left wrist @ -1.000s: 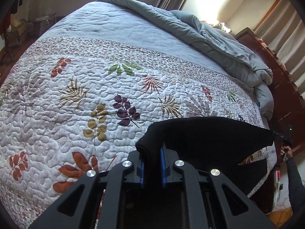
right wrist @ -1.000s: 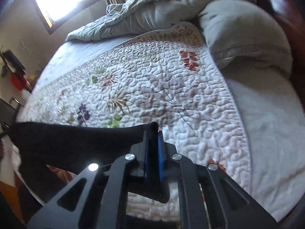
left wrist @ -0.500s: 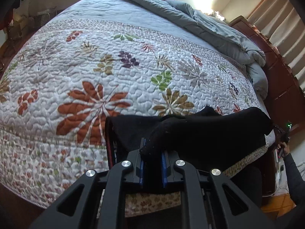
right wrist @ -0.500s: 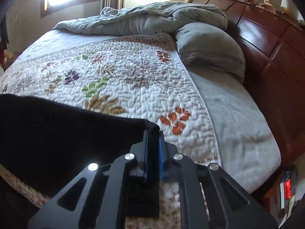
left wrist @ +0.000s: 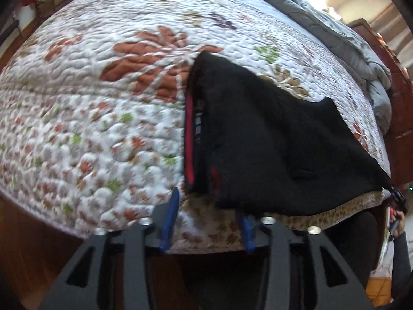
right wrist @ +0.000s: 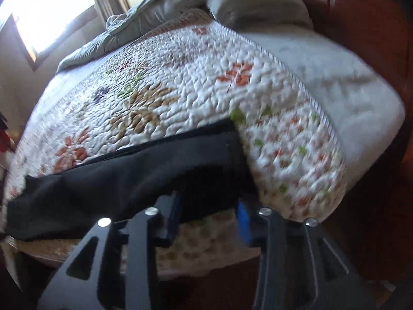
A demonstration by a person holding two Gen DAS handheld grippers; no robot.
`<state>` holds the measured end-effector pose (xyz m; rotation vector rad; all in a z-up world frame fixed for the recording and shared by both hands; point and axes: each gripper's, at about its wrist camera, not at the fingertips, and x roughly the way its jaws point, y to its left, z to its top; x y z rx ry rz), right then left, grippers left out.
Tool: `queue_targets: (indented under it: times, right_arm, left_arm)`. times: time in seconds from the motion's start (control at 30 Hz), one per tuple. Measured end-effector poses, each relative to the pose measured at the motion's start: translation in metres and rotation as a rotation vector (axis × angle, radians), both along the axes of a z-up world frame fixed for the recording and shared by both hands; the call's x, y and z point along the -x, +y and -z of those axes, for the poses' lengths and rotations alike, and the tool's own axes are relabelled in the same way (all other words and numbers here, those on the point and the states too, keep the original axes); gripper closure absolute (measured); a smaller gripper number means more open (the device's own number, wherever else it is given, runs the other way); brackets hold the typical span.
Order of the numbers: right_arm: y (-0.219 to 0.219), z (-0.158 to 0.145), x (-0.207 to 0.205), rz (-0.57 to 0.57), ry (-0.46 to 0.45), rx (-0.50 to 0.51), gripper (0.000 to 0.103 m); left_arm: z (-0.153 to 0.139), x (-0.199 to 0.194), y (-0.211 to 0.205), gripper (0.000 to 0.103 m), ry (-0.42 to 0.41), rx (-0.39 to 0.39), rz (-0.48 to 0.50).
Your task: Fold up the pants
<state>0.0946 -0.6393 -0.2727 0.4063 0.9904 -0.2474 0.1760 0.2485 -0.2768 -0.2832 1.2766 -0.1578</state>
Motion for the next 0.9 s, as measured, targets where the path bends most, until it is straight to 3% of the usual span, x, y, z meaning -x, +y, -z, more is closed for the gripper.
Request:
queue_targets:
  times: [0.13, 0.23, 0.37, 0.5, 0.57, 0.63, 0.7, 0.77, 0.83, 0.9]
  right_arm:
    - [-0.004, 0.016, 0.019, 0.082, 0.005, -0.242, 0.055]
    - [-0.004, 0.018, 0.035, 0.099, -0.054, -0.398, 0.054]
    - [-0.006, 0.015, 0.047, 0.155, -0.165, -0.587, 0.043]
    - [-0.019, 0.014, 0.047, 0.275, -0.265, -0.708, 0.036]
    - [-0.025, 0.017, 0.044, 0.328, -0.270, -0.734, 0.036]
    - [-0.031, 0.021, 0.033, 0.361, -0.247, -0.729, 0.044]
    - [-0.032, 0.026, 0.016, 0.363, -0.190, -0.718, 0.097]
    - [-0.032, 0.017, 0.001, 0.343, -0.156, -0.633, 0.098]
    - [-0.019, -0.023, -0.017, 0.244, -0.218, -0.535, 0.099]
    - [-0.005, -0.073, -0.017, 0.124, -0.377, -0.456, 0.099]
  left_arm:
    - [-0.006, 0.019, 0.017, 0.045, -0.014, 0.021, -0.061]
    - [-0.019, 0.034, 0.029, 0.040, -0.063, 0.084, -0.136]
    - [-0.037, 0.047, 0.032, 0.032, -0.152, 0.190, -0.223]
    - [-0.038, 0.033, 0.011, 0.029, -0.147, 0.189, -0.197]
    - [-0.036, 0.023, 0.002, 0.024, -0.137, 0.183, -0.178]
    - [-0.029, 0.012, -0.007, 0.022, -0.106, 0.175, -0.174]
    - [-0.015, -0.001, -0.020, 0.035, -0.027, 0.124, -0.159]
    - [-0.002, -0.007, -0.025, 0.073, 0.040, 0.061, -0.164]
    - [0.004, -0.008, -0.025, 0.077, 0.068, 0.070, -0.193]
    - [0.003, -0.007, -0.024, 0.079, 0.070, 0.073, -0.210]
